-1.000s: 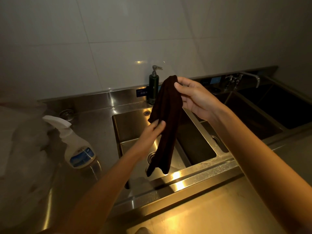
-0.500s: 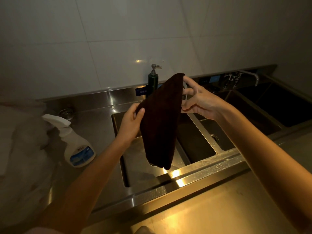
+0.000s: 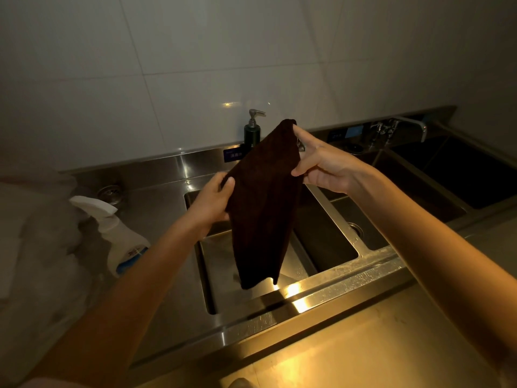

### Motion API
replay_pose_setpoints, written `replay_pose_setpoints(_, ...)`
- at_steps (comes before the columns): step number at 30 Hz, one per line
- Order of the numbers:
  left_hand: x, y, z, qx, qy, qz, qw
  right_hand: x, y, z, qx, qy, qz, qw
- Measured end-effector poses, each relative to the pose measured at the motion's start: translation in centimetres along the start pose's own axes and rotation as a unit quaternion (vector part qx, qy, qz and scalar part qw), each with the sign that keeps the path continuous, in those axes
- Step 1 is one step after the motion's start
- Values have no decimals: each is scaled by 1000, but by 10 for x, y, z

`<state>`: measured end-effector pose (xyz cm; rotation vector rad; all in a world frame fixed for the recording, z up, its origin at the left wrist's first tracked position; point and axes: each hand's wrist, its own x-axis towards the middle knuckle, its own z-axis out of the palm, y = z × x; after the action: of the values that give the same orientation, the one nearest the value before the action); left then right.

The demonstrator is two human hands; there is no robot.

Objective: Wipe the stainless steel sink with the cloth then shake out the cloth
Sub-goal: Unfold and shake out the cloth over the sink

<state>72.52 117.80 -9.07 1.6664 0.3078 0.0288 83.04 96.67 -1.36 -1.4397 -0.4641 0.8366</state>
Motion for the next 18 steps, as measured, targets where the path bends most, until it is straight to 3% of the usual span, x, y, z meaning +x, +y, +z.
replay_pose_setpoints(3, -2, -6, 7, -121, -75, -73, 987, 3, 1, 1, 38, 2, -4, 999)
replay_pose_setpoints(8, -13, -1, 13, -195, -173, -129, 957, 1, -3, -12, 54, -4, -22, 998)
replay_pose_setpoints(15, -10, 6, 3, -227, -141, -121, 956, -1, -3, -39, 23, -7, 21, 1000)
replay_pose_setpoints(18, -11, 11, 1, -210, -66, -63, 973, -1, -5, -41, -13, 32, 52, 998)
